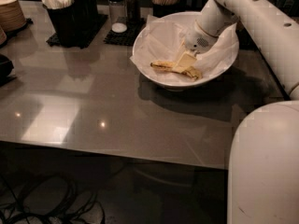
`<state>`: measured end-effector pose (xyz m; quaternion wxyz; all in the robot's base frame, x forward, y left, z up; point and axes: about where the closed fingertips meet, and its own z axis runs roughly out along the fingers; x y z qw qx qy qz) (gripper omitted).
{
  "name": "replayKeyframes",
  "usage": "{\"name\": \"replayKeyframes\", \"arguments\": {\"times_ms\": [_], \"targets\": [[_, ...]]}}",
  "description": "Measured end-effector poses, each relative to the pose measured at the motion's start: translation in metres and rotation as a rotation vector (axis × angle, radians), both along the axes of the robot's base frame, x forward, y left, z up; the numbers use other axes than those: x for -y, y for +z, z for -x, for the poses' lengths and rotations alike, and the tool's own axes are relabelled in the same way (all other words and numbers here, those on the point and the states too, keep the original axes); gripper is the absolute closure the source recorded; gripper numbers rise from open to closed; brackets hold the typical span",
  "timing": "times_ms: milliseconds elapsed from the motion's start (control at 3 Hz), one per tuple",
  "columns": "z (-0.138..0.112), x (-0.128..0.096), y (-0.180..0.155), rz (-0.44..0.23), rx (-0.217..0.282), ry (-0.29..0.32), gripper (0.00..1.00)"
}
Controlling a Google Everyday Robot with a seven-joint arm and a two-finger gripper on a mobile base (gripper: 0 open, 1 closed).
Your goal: Pick banana from white bowl
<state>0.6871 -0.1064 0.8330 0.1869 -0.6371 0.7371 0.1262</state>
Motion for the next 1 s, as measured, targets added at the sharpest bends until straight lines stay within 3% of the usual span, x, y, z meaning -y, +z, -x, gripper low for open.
{"name": "replayKeyframes", "arguments": {"times_ms": [667,1000], "targets": [[0.007,0.001,0.052,0.006,0.109,0.024,1.00],[0.025,0.001,0.078,-0.032,0.132,0.066,1.00]]}}
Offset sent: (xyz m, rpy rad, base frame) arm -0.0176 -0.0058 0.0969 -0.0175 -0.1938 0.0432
